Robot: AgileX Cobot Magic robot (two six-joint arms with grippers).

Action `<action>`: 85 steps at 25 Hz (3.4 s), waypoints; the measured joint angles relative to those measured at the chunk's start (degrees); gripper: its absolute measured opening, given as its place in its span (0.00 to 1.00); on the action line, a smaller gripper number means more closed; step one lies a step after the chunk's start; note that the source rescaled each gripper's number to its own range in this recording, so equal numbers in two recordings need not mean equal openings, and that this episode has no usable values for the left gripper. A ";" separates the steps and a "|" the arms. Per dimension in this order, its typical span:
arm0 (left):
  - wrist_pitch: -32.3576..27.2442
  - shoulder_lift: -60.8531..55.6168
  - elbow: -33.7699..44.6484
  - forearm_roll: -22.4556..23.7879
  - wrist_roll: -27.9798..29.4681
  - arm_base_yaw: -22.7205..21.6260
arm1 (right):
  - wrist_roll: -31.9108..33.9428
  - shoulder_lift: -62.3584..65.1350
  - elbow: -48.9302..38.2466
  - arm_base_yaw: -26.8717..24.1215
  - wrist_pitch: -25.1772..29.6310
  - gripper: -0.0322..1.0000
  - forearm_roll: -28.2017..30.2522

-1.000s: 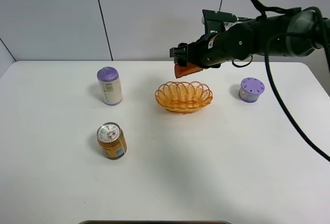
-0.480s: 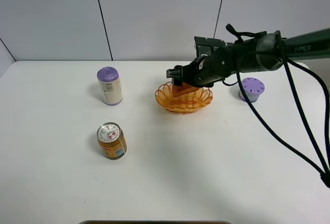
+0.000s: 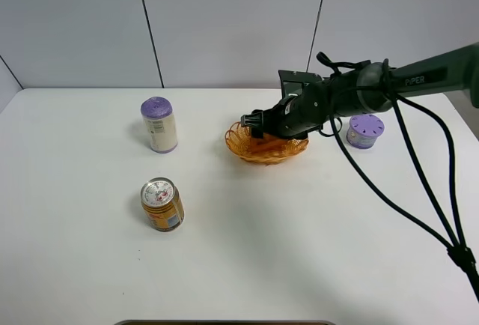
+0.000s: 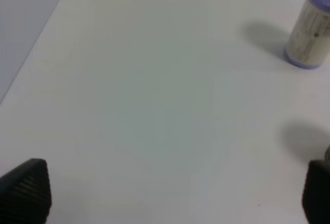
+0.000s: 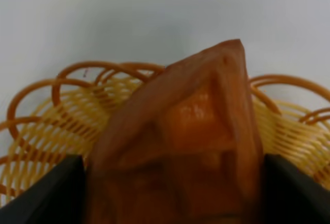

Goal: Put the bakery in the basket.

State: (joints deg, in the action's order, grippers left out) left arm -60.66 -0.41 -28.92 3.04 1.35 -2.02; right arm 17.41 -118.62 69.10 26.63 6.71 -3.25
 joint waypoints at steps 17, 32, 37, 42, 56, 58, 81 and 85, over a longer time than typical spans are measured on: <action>0.00 0.00 0.00 0.00 0.00 0.00 | 0.39 -0.20 0.00 0.00 0.00 0.03 -1.61; 0.00 0.00 0.00 0.00 0.00 0.00 | 0.39 -0.20 0.00 0.00 0.11 0.98 -1.66; 0.00 0.00 0.00 0.00 0.00 0.00 | 0.41 -0.20 0.00 0.00 0.38 0.99 -1.66; 0.00 0.00 0.00 0.00 0.00 0.00 | 0.68 1.28 0.00 0.00 0.78 0.99 -1.61; 0.00 0.00 0.00 0.00 0.00 0.00 | 2.46 11.01 0.19 3.63 5.36 0.99 -0.66; 0.00 0.00 0.00 0.00 0.00 0.00 | 3.11 13.26 0.19 3.84 6.57 0.99 0.18; 0.00 0.00 0.00 0.00 0.00 0.00 | 4.46 43.54 0.33 2.68 28.02 0.99 17.76; 0.00 0.00 0.00 0.00 0.00 0.00 | 3.74 49.57 0.33 2.68 32.57 0.99 19.12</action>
State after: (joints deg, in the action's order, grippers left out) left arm -60.66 -0.41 -28.92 3.04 1.35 -2.02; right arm 21.15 -69.05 69.44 29.31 39.28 15.87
